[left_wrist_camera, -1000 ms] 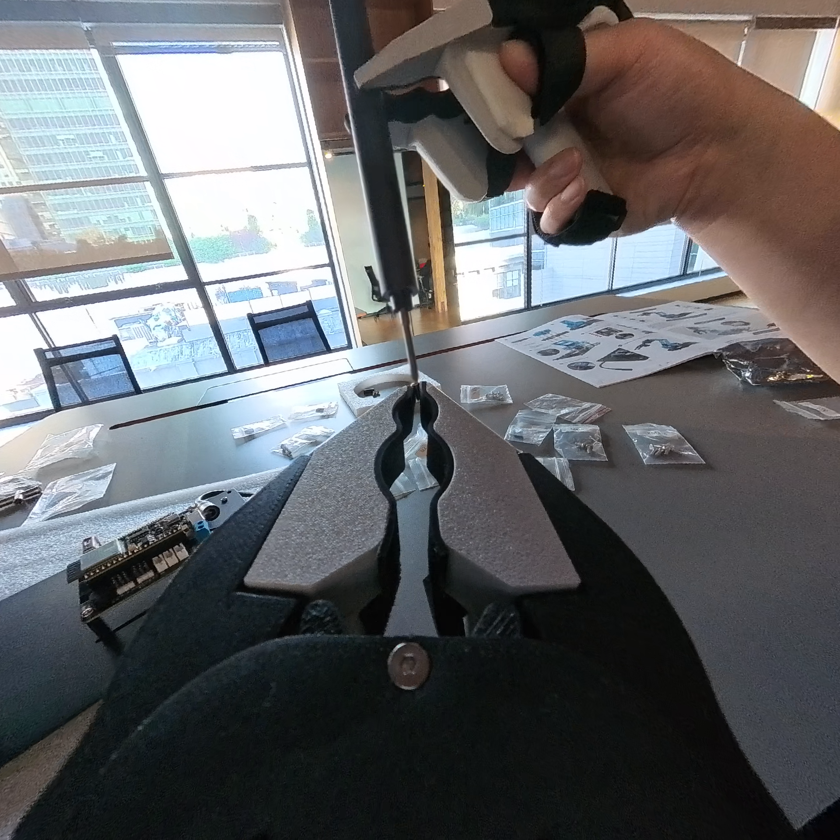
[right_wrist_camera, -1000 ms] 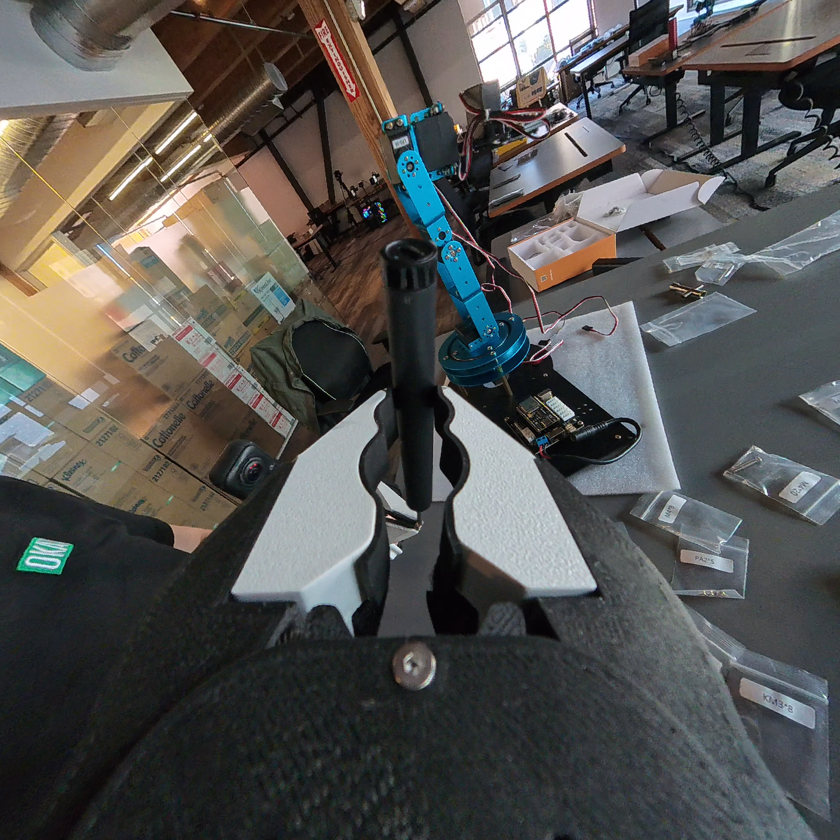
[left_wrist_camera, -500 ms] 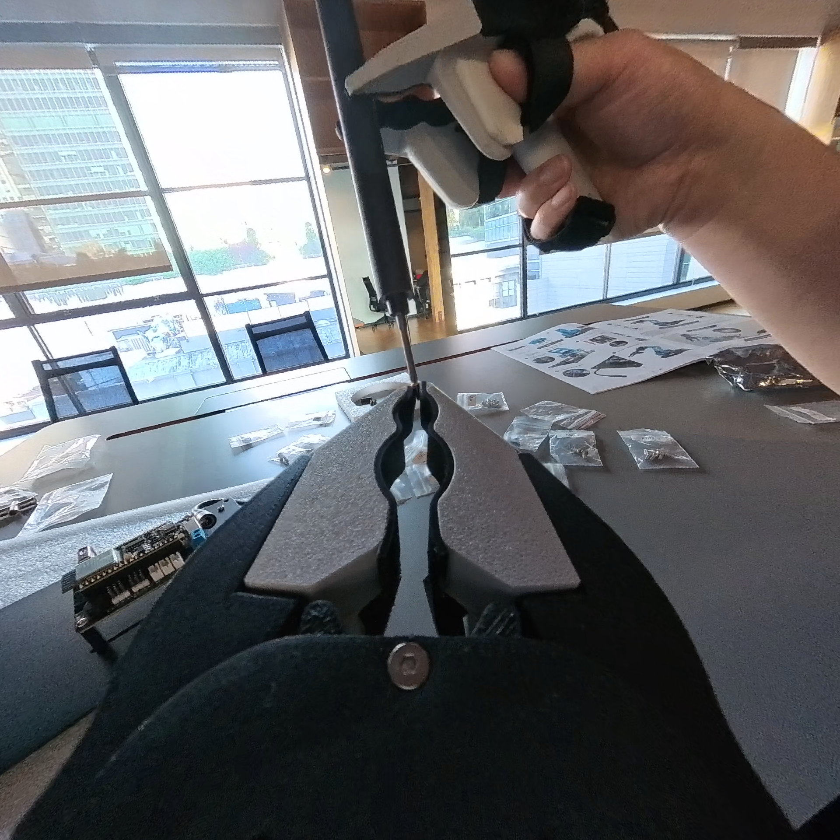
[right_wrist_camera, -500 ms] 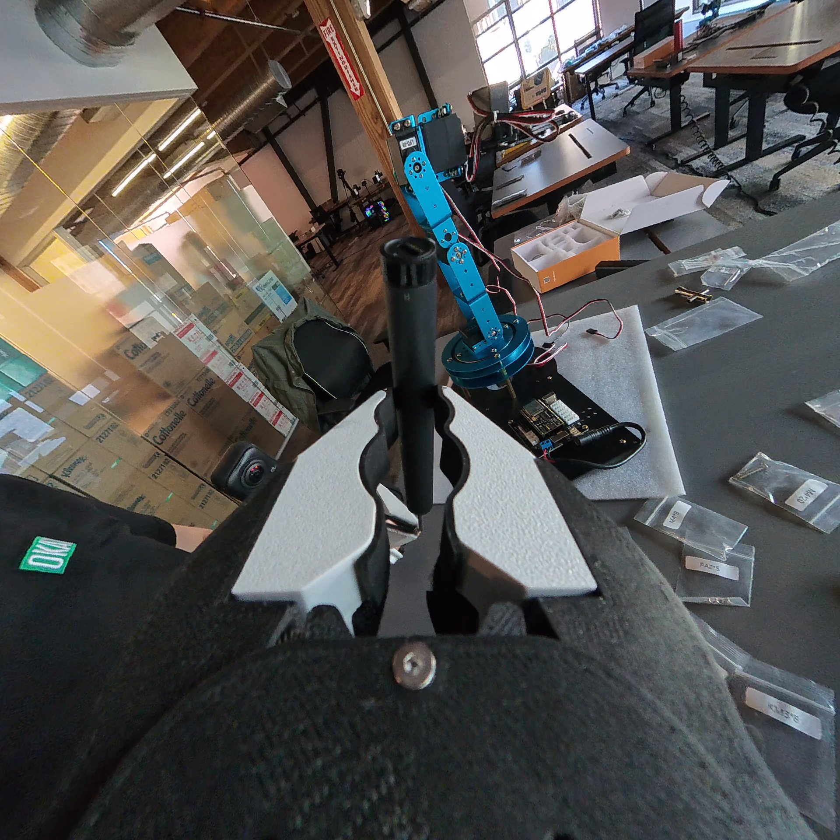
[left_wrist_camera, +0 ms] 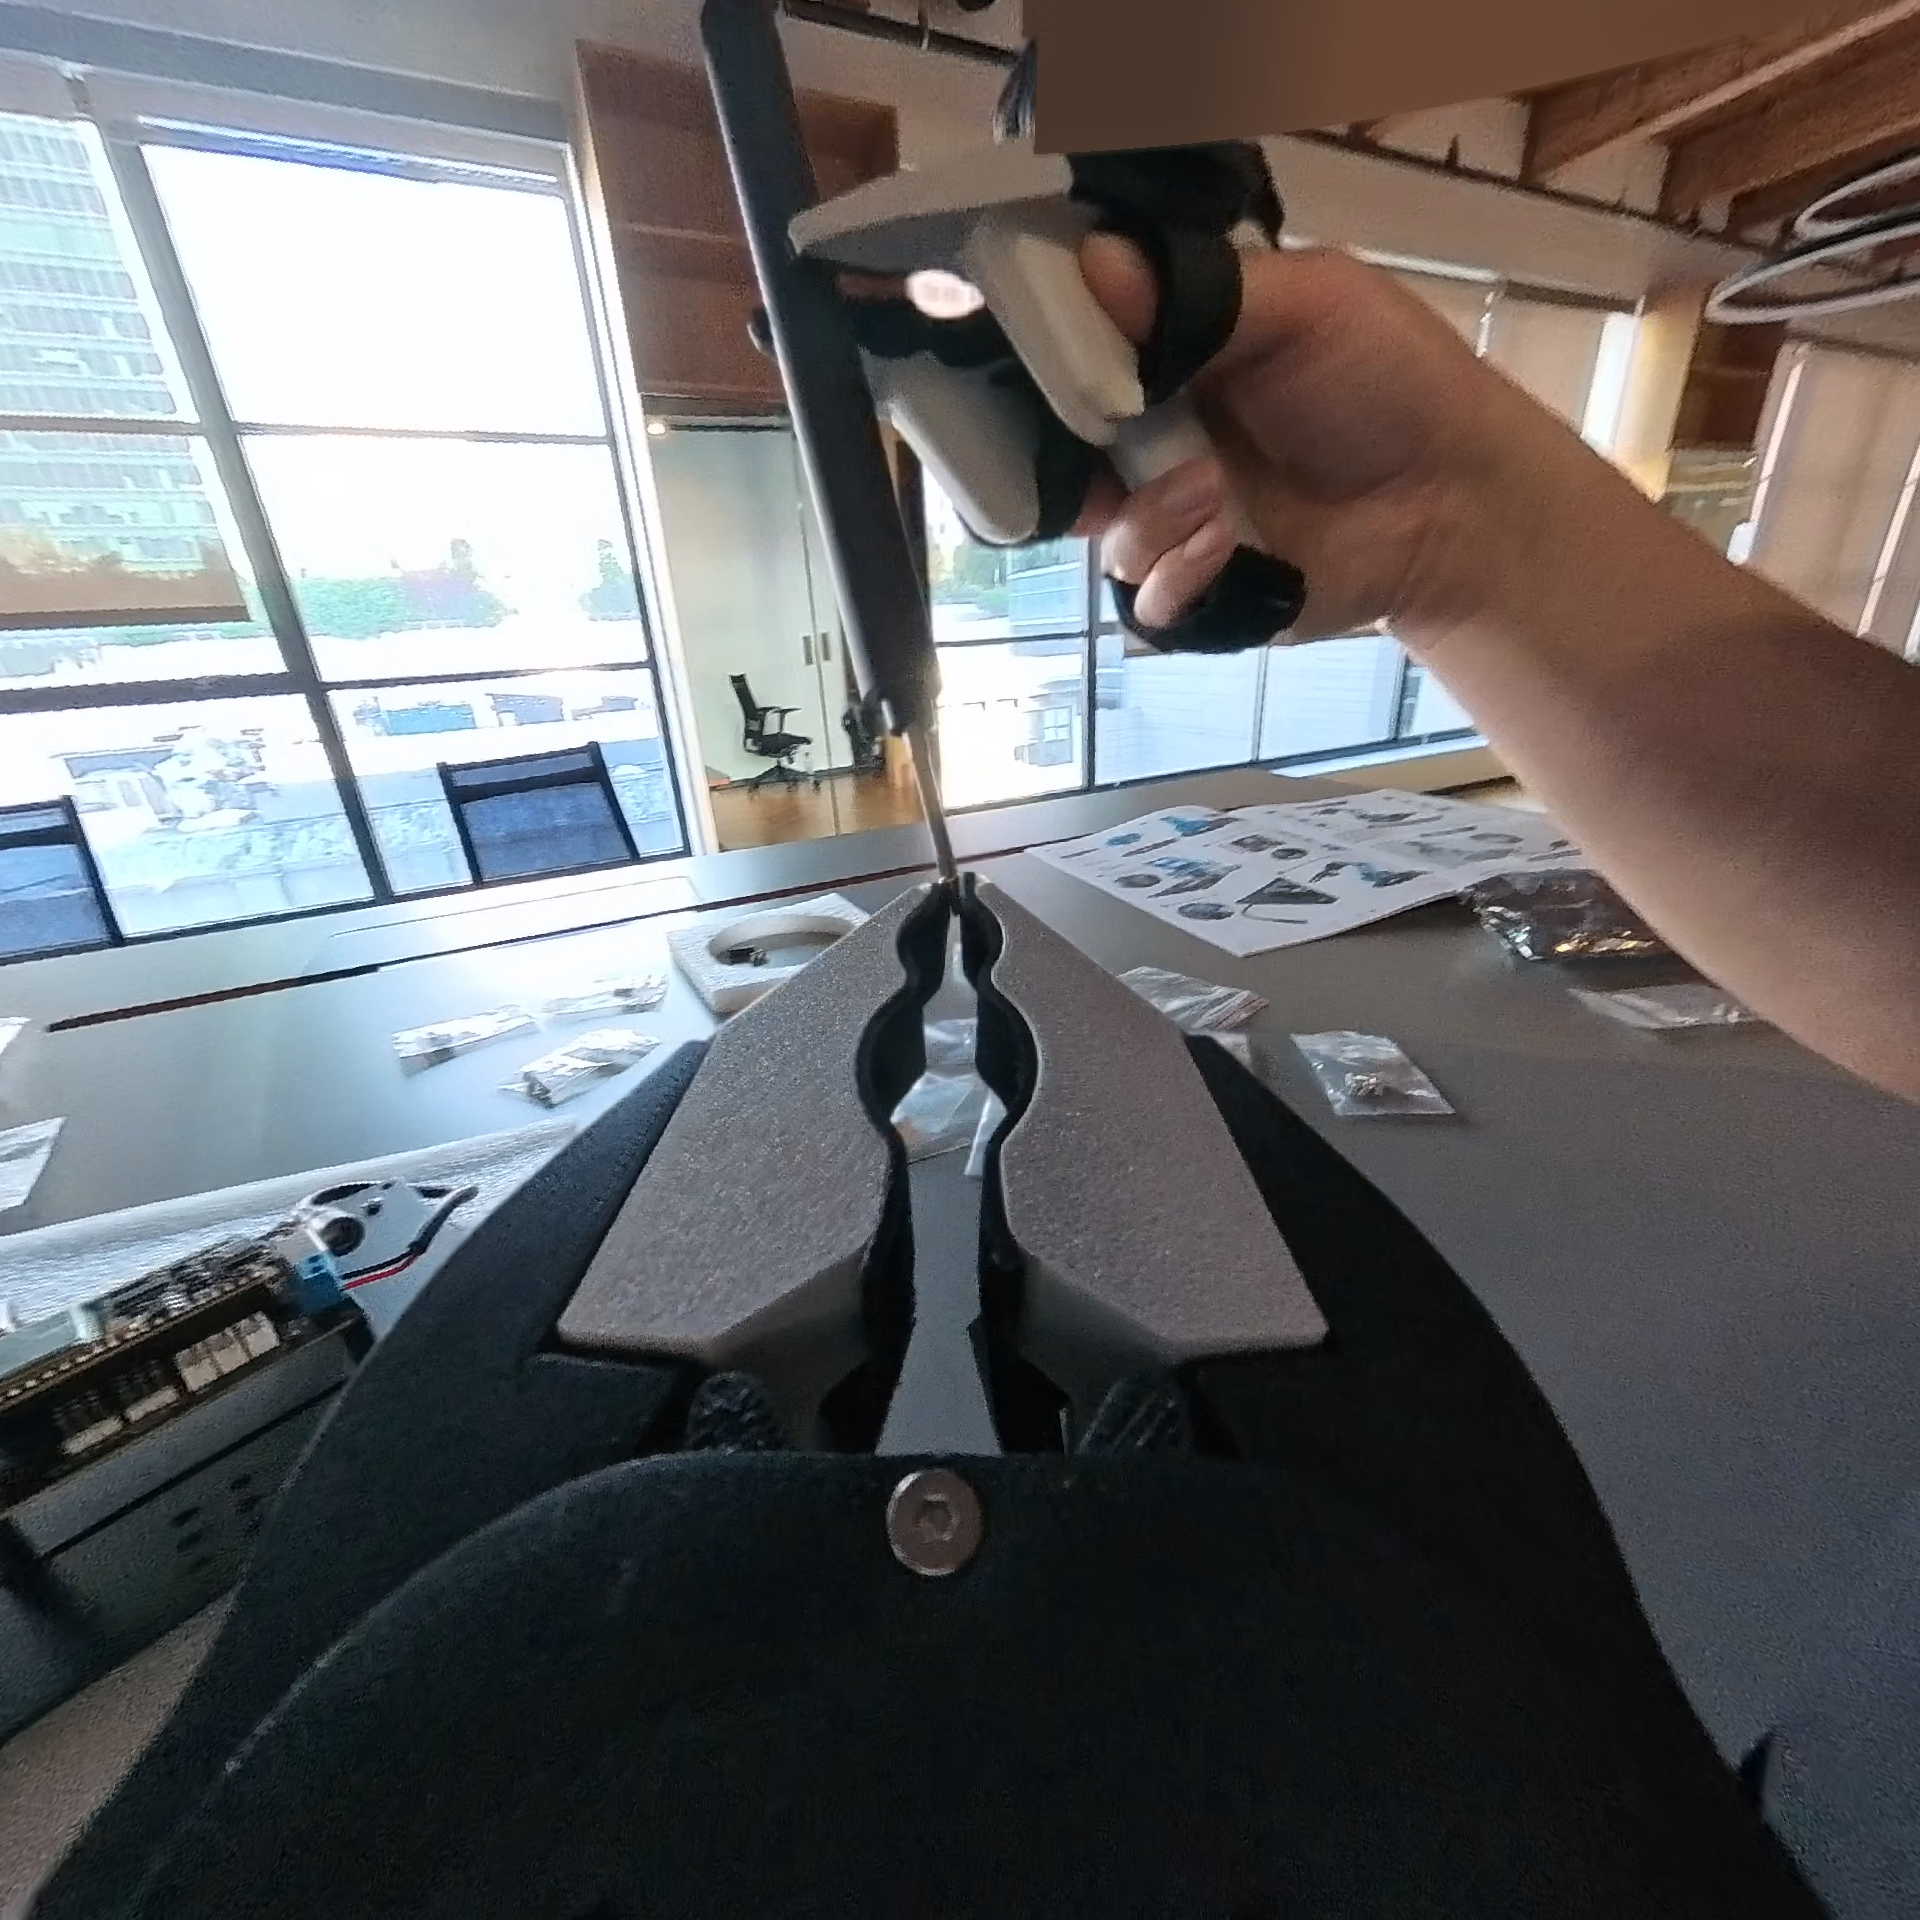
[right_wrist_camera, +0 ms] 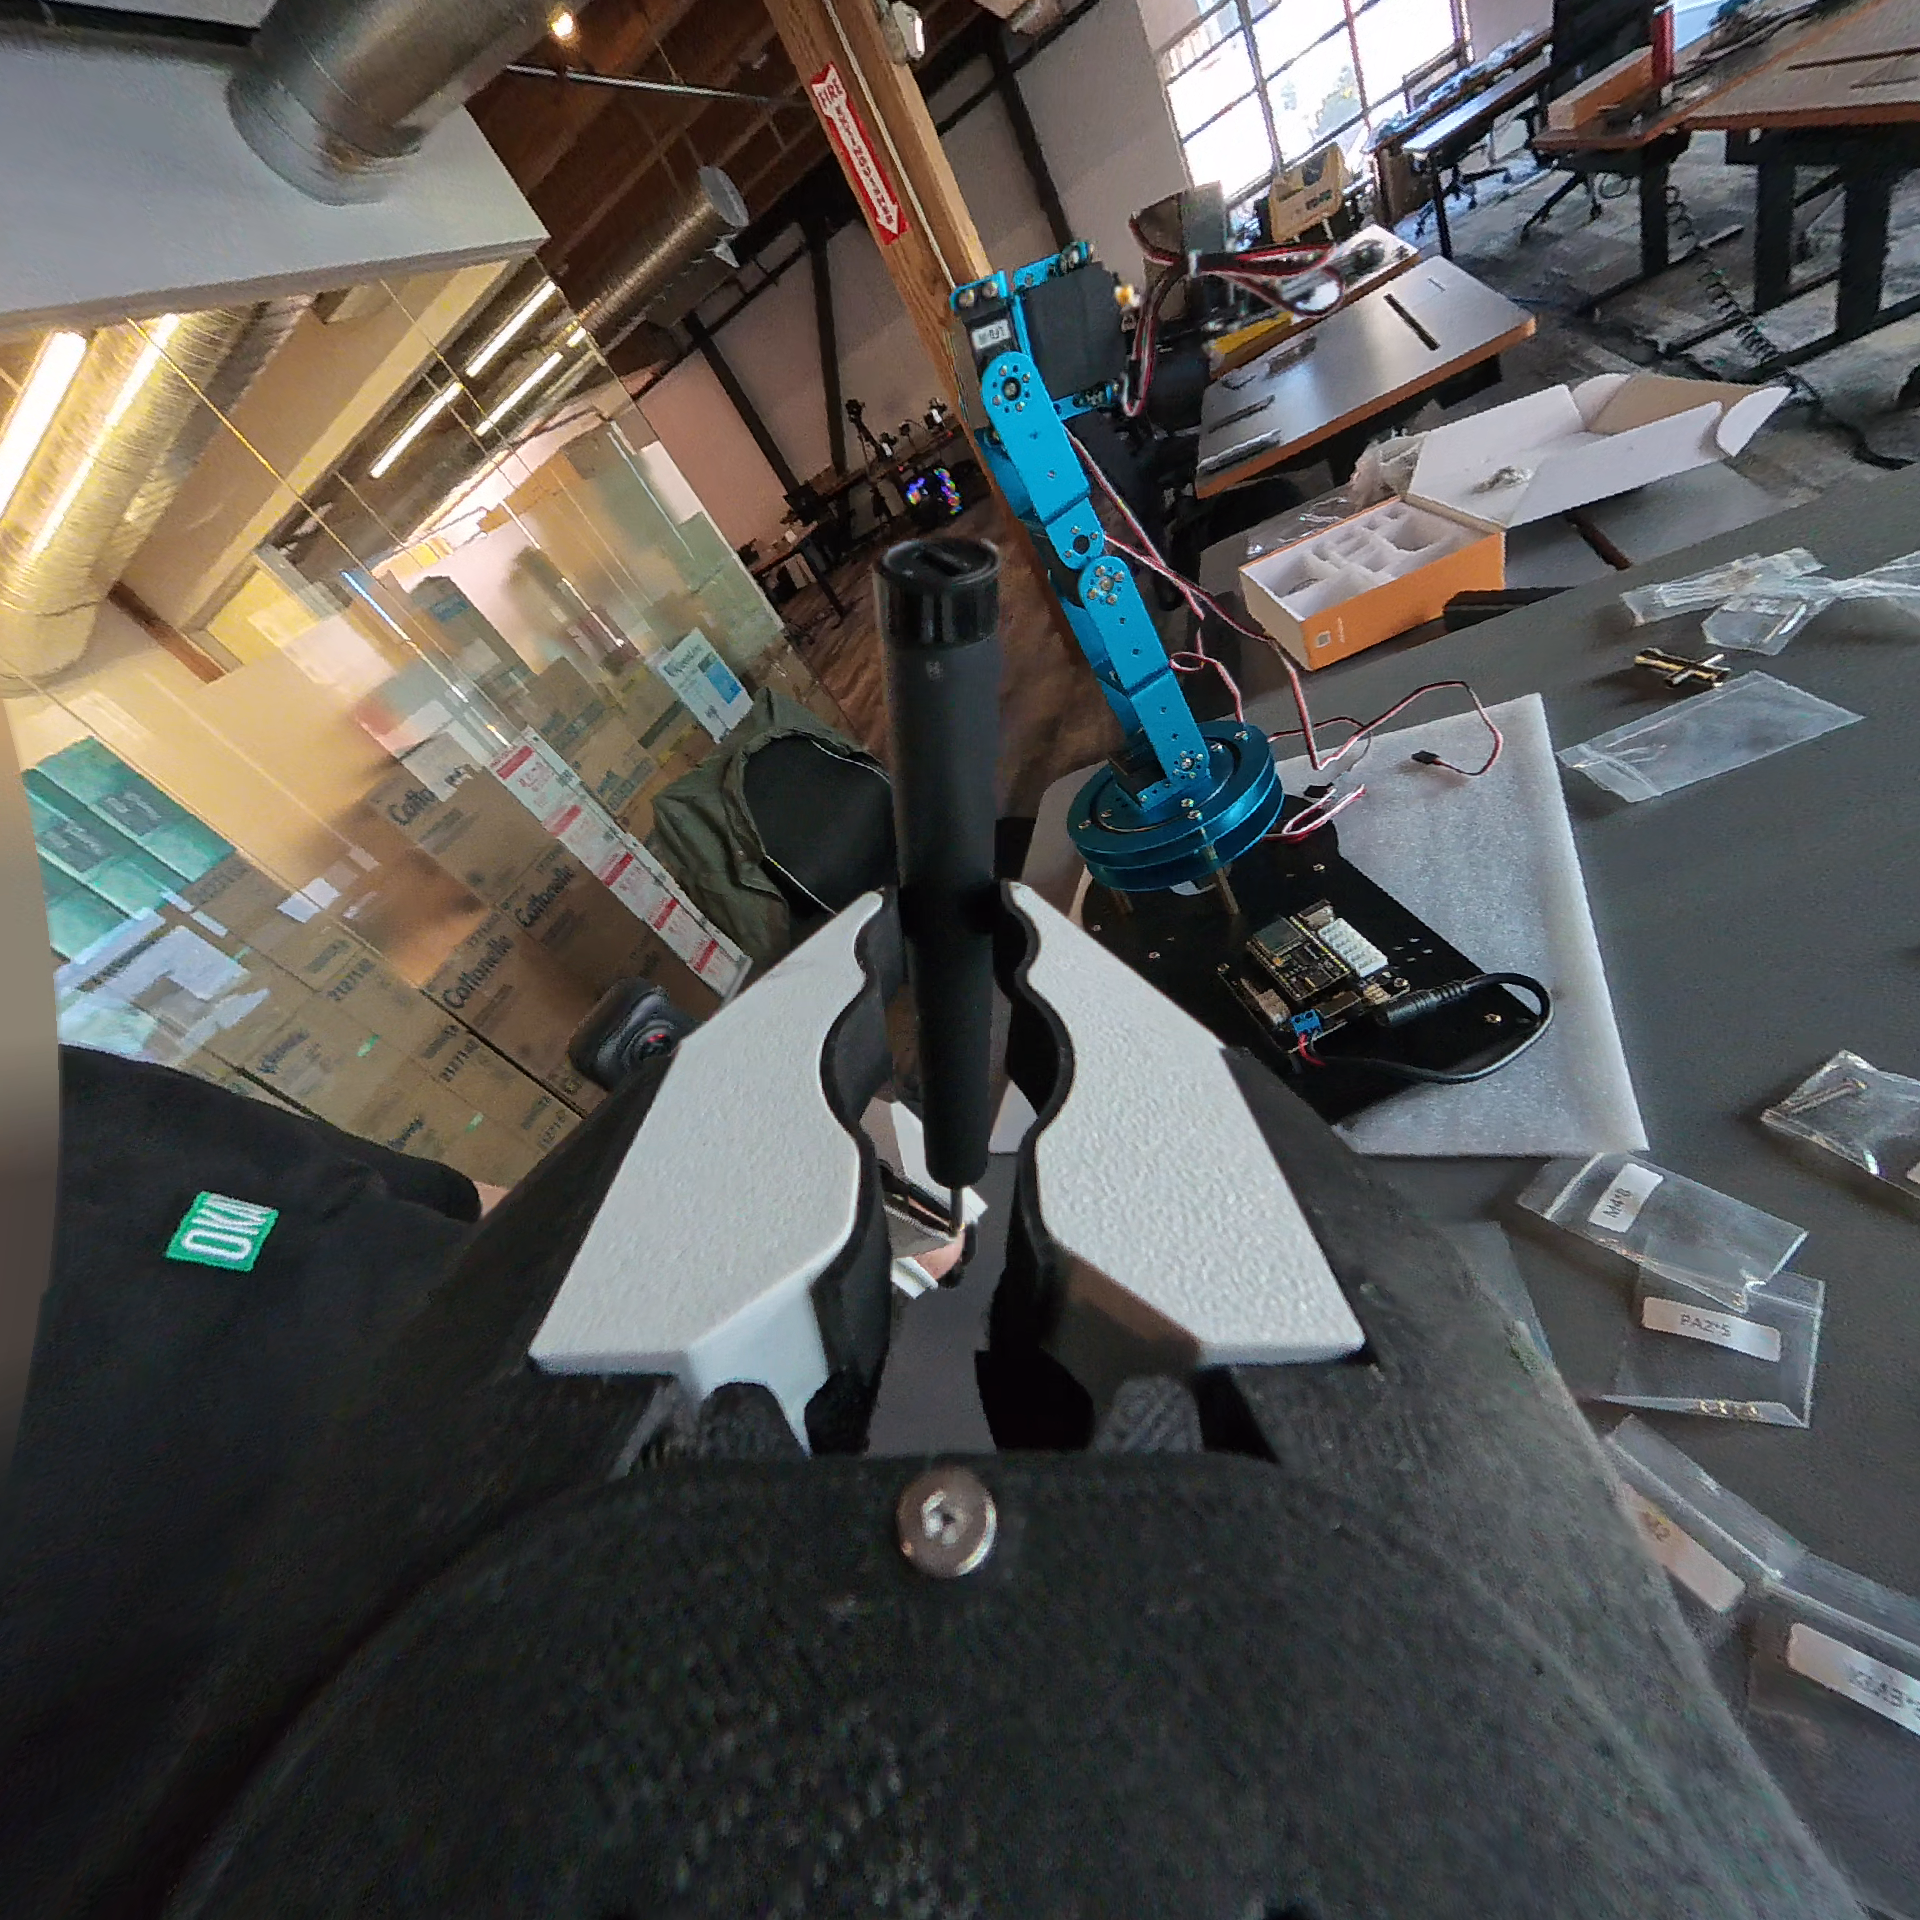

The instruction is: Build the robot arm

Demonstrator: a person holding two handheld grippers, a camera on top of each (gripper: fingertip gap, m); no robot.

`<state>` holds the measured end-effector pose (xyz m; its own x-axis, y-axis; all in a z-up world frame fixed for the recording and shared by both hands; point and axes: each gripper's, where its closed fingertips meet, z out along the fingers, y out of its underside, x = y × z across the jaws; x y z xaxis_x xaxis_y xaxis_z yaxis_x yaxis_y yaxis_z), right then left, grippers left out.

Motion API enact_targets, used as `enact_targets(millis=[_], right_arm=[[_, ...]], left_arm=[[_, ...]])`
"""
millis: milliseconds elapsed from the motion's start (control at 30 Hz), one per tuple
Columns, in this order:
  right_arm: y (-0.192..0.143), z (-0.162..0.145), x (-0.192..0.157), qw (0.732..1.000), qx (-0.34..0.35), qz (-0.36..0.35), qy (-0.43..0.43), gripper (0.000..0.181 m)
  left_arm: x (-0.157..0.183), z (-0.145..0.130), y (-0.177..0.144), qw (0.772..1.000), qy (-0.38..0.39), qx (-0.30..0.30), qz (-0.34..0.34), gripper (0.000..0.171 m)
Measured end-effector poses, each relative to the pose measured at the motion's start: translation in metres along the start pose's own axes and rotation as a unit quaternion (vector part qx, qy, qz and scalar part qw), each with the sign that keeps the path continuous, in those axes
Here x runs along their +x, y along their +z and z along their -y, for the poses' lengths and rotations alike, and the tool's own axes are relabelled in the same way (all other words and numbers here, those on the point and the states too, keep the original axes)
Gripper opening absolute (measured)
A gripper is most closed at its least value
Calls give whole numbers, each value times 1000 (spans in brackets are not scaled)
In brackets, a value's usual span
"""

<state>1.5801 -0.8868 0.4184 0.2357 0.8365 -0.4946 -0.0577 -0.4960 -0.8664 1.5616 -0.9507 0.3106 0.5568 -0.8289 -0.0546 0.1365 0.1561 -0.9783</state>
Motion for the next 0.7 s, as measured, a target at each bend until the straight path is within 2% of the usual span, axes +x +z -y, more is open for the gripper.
enact_targets(millis=[467, 633, 700], right_arm=[[0, -2, 2, 1000, 6, 15, 24, 15], [1, -6, 7, 999, 4, 13, 29, 15], [2, -8, 9, 1000, 1, 10, 29, 15]], left_arm=[[7, -1, 1, 1000, -10, 5, -28, 0], [7, -7, 0, 999, -17, -8, -27, 8], [3, -8, -1, 999, -24, -13, -20, 21]])
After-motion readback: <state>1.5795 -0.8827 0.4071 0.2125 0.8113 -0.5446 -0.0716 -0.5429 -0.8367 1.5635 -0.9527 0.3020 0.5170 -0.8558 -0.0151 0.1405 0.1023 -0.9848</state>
